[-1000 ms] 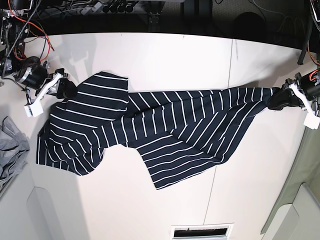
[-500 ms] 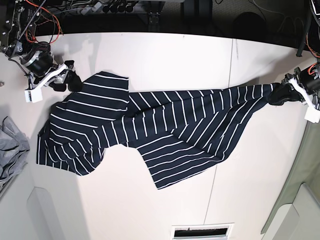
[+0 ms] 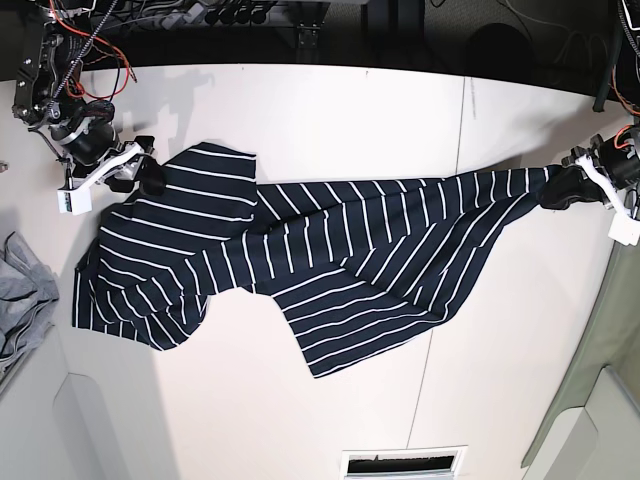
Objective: Layout the t-shirt on the table in an organized manner, then fold the t-shirt properly
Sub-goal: 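Lower the stretched shirt onto the table and release both grippers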
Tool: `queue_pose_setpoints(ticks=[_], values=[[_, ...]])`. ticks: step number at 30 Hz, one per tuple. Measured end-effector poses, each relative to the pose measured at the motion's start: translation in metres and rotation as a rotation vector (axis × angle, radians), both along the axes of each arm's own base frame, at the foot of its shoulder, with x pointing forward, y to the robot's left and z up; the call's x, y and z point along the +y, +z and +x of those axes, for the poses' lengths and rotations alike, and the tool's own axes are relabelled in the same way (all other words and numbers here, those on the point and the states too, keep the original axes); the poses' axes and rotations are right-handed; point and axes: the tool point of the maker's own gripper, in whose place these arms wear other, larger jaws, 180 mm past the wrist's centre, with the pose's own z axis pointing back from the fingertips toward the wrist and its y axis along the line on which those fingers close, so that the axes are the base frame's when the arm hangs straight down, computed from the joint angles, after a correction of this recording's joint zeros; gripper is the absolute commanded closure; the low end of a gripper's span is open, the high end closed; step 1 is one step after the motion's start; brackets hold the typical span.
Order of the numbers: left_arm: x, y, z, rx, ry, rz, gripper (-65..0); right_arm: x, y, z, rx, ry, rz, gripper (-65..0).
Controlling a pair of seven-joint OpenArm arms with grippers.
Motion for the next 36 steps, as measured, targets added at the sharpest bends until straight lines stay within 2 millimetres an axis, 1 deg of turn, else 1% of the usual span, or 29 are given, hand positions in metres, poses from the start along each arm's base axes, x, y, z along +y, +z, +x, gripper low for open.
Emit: queue_pose_setpoints(ticks=[2,5,8,11,13,18,20,22,25,26,31,34,36], values=[[0.003,-0.002,-0.001,0.006,0.0,0.022,0.0,-0.003,0.001,0.002,-0.022,-0.007,-0.023,-37.8],[0.004,0.004,0.006,-0.037,0.018,0.014,0.0,-0.005,0.001,0.007,-0.035,-0.011,-0.034,-37.8],[0.004,0.004,0.006,-0.043,0.021,0.013,0.0,-0.005,-0.001,0.017,-0.033,-0.019,-0.028,-37.8],[0.004,0.005,0.008,-0.047,0.021,0.014,0.0,0.006,-0.003,0.026,-0.042,0.003,-0.002,-37.7],[0.004,0.005,0.009,-0.047,0.02,0.02,0.0,0.016,-0.005,0.03,-0.037,0.034,0.006,-37.5],[0.008,0.004,0.01,-0.043,0.016,0.048,0.0,0.041,-0.008,0.025,-0.032,0.097,0.03,-36.7],[0.009,0.002,0.009,-0.036,0.014,0.06,0.0,0.043,-0.008,0.021,-0.027,0.1,0.037,-30.6],[0.01,0.0,0.008,-0.03,0.012,0.073,0.0,0.044,-0.009,0.011,-0.013,0.108,0.035,-21.9],[0.011,0.001,0.009,-0.038,0.015,0.079,0.0,0.045,-0.008,0.0,0.002,0.13,0.018,-4.3],[0.011,0.001,0.009,-0.04,0.016,0.079,0.0,0.046,-0.007,-0.001,0.005,0.146,0.008,0.0],[0.012,0.002,0.01,-0.048,0.019,0.082,0.0,0.049,0.002,0.002,-0.008,0.172,-0.014,0.0],[0.013,0.001,0.01,-0.045,0.018,0.088,0.0,0.046,0.005,-0.003,0.044,0.207,-0.041,0.0],[0.015,0.002,0.01,-0.04,0.013,0.098,0.0,0.041,0.013,-0.006,0.061,0.21,-0.05,0.0]])
